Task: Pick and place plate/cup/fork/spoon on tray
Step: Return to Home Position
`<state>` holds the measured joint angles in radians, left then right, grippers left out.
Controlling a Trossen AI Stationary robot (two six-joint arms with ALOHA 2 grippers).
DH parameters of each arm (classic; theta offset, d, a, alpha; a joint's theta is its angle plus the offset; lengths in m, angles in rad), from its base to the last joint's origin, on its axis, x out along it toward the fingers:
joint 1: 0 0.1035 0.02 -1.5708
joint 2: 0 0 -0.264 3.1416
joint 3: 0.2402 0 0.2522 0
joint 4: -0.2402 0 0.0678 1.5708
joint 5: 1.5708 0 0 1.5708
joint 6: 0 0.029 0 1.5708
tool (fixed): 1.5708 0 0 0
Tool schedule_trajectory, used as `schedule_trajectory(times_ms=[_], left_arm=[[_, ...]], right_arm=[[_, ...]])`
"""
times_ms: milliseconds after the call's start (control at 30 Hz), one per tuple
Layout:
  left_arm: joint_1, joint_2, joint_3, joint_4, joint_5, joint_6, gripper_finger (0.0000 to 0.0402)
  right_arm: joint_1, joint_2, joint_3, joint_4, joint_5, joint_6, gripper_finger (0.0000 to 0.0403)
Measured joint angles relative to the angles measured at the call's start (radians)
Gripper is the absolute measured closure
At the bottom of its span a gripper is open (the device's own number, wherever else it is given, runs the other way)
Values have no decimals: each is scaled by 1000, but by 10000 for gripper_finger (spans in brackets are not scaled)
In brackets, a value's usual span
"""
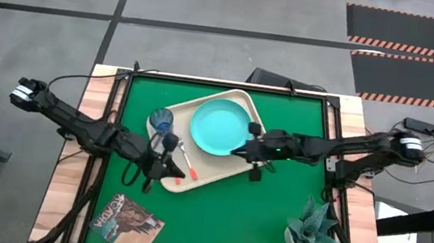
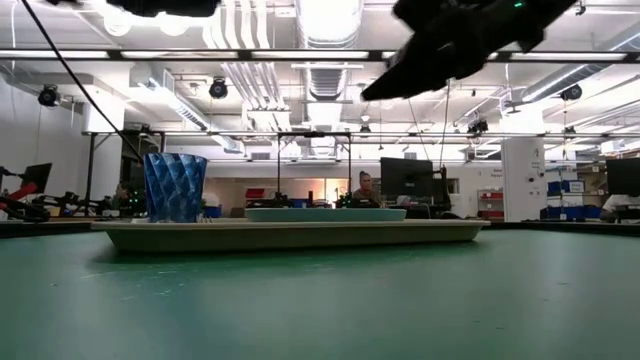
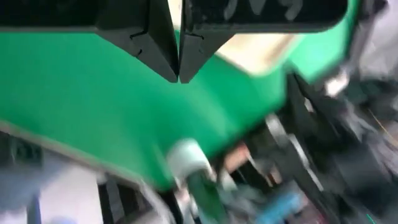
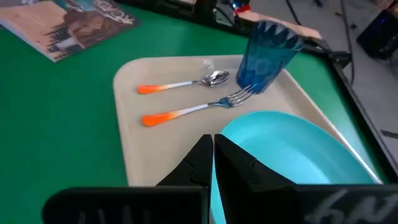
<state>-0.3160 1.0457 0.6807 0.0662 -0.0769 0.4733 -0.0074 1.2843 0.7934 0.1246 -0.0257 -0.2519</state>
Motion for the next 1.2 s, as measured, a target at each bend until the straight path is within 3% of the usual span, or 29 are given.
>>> schedule_trajectory(times_ms=[100, 333, 767, 1200], left_arm=[[9, -31, 4, -123, -7, -44, 402], [16, -181, -52, -159, -7, -127, 402], [64, -408, -237, 6, -36, -93, 402], [208, -570, -384, 145, -37, -101, 402]], right_arm=[[0, -99, -59, -3, 0, -1, 394], [-2, -315, -186, 7, 0, -2, 394], [-36, -611, -330, 1, 10, -21, 394], [-69, -732, -356, -91, 28, -29, 394]])
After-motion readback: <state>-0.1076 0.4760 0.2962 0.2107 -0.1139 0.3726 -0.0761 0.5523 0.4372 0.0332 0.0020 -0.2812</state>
